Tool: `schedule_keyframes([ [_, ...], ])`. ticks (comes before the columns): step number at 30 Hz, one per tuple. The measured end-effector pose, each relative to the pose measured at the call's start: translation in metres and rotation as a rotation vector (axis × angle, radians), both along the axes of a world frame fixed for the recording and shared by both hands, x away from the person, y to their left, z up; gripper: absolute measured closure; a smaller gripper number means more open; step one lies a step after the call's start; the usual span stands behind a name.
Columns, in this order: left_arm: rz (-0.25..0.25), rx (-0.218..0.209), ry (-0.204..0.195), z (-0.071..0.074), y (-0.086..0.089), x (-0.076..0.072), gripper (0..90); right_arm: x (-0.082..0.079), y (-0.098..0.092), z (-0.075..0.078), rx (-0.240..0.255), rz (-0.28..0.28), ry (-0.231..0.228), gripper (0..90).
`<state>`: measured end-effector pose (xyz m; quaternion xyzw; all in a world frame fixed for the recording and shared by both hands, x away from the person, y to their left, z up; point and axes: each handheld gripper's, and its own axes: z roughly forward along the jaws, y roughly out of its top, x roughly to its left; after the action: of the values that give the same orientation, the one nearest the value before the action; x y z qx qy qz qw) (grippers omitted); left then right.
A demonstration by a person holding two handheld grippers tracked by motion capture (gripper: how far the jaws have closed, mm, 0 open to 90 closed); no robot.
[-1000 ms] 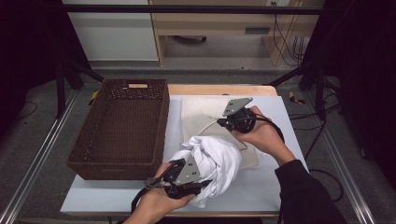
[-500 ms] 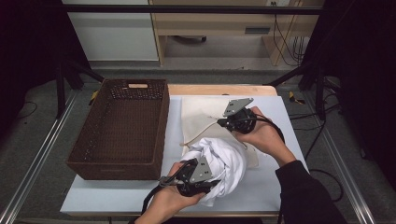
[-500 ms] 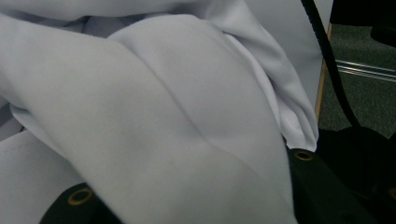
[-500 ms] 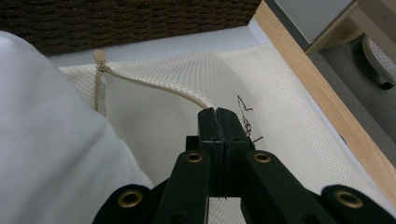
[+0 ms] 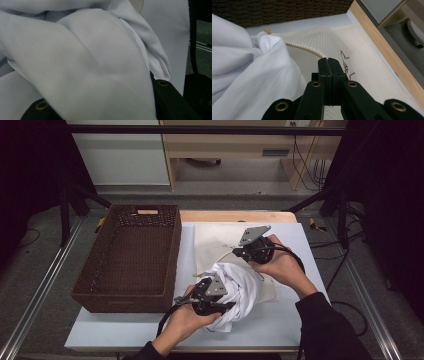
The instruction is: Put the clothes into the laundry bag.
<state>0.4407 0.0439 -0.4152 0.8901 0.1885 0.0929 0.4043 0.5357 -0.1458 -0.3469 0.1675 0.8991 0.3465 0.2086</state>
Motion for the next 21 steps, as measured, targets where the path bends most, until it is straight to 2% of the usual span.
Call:
schedule_keyframes([
  [3,-0.002,0.0,0.034,-0.002,-0.002,0.007,65.8,0.0,0.001,0.0,-0.003,0.007,-0.002,90.0],
  [8,-0.019,0.029,0.022,-0.002,-0.007,0.01,65.8,0.0,0.005,-0.002,-0.004,0.007,0.002,90.0],
  [14,-0.001,0.049,0.011,-0.001,-0.012,0.022,65.7,-0.001,0.006,-0.004,-0.005,0.012,0.006,90.0],
  [21,0.046,0.027,0.015,-0.004,-0.008,0.033,65.5,-0.004,0.008,-0.003,-0.012,0.031,0.008,90.0],
])
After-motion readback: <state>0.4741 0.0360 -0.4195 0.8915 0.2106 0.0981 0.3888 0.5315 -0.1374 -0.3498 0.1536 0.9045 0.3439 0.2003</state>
